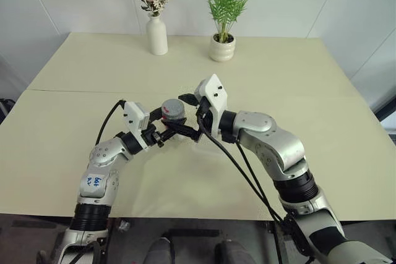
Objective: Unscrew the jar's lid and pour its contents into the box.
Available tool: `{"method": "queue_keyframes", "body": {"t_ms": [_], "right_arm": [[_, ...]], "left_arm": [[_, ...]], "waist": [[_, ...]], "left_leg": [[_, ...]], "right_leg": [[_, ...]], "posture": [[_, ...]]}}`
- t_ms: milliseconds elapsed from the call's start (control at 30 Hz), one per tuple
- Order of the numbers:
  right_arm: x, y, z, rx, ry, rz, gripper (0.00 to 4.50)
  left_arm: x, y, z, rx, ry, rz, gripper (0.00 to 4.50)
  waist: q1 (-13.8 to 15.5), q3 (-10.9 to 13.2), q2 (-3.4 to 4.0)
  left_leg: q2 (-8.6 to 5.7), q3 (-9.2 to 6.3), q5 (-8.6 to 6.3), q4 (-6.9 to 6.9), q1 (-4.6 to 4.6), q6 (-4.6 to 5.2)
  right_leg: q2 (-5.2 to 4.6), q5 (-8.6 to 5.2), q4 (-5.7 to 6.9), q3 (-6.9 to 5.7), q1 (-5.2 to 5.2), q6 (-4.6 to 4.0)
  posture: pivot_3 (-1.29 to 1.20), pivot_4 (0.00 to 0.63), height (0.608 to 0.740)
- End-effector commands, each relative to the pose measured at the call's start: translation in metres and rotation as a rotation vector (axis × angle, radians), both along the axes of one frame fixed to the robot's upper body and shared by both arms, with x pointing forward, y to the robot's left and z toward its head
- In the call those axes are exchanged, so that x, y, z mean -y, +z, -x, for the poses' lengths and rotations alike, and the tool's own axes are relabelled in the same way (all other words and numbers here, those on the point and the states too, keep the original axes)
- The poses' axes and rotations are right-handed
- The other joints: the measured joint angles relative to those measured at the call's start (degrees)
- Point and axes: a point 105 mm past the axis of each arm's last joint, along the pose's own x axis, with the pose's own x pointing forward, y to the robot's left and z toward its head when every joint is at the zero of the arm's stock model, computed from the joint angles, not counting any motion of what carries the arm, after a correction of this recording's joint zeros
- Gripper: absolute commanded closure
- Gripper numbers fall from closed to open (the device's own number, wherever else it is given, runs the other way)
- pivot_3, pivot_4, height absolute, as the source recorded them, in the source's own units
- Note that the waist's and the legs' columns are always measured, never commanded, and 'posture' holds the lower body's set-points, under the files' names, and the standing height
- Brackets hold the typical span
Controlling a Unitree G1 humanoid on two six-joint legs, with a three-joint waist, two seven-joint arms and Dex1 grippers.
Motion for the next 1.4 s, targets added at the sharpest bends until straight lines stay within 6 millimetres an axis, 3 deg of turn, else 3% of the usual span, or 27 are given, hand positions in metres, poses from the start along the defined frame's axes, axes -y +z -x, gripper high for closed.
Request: {"method": "queue_keyframes", "body": {"t_ms": [33,300,400,533,567,767,1000,1400], "right_arm": [[-0.002,0.015,0.001,0.048,-0.007,-0.037,0.0],[0.0,0.016,-0.002,0.034,-0.025,-0.061,0.0],[0.001,0.017,-0.002,0.028,-0.025,-0.07,0.61],[0.0,0.014,-0.001,0.021,-0.019,-0.066,1.87],[0.0,0.013,-0.001,0.02,-0.017,-0.065,1.94],[-0.001,0.013,0.004,0.025,0.021,-0.058,1.94],[0.008,0.019,0.013,0.079,0.152,-0.006,1.94],[0.031,0.04,0.052,0.062,0.586,0.103,1.94]], "left_arm": [[0.005,0.012,0.006,0.051,-0.03,-0.002,1.99],[0.007,0.011,0.008,0.05,-0.041,-0.004,1.99],[0.008,0.011,0.008,0.052,-0.042,-0.003,1.99],[0.009,0.012,0.009,0.055,-0.046,0.003,1.99],[0.009,0.012,0.009,0.054,-0.047,0.004,1.99],[0.01,0.013,0.01,0.053,-0.06,0.008,1.99],[0.014,0.019,0.019,0.035,-0.197,0.012,1.99],[0.009,0.035,0.041,-0.019,-0.522,-0.095,1.99]], "waist": [[0.0,0.0,0.0],[0.0,0.0,0.0],[0.0,0.0,0.0],[0.0,0.0,0.0],[0.0,0.0,0.0],[0.0,0.0,0.0],[0.0,0.0,0.0],[0.0,0.0,-0.01]], "left_leg": [[0.01,0.0,0.0,0.0,0.0,0.0],[0.01,0.01,0.0,0.0,0.0,0.0],[0.02,0.01,0.0,0.0,0.0,0.0],[0.04,0.01,0.0,0.0,0.0,-0.01],[0.04,0.01,0.0,0.0,0.0,-0.01],[0.04,0.02,0.0,0.0,0.0,-0.01],[0.04,0.03,-0.01,0.0,-0.01,-0.01],[0.15,0.04,-0.04,-0.05,-0.01,-0.07]], "right_leg": [[0.0,0.0,0.0,0.0,0.0,0.0],[0.01,0.0,0.0,0.0,0.0,-0.01],[0.01,0.0,0.01,0.0,-0.01,-0.01],[0.02,0.0,0.0,0.01,-0.01,-0.01],[0.02,0.0,0.0,0.01,-0.01,-0.01],[0.02,0.0,0.0,0.01,-0.02,-0.01],[0.02,0.0,-0.02,0.01,-0.01,-0.01],[0.12,-0.02,-0.08,-0.01,-0.03,-0.13]], "posture": [[0.0,0.15,0.74],[0.0,0.15,0.74],[0.0,0.15,0.74],[0.0,0.15,0.74],[0.0,0.15,0.74],[0.0,0.15,0.74],[0.0,0.15,0.74],[0.0,0.15,0.74]]}}
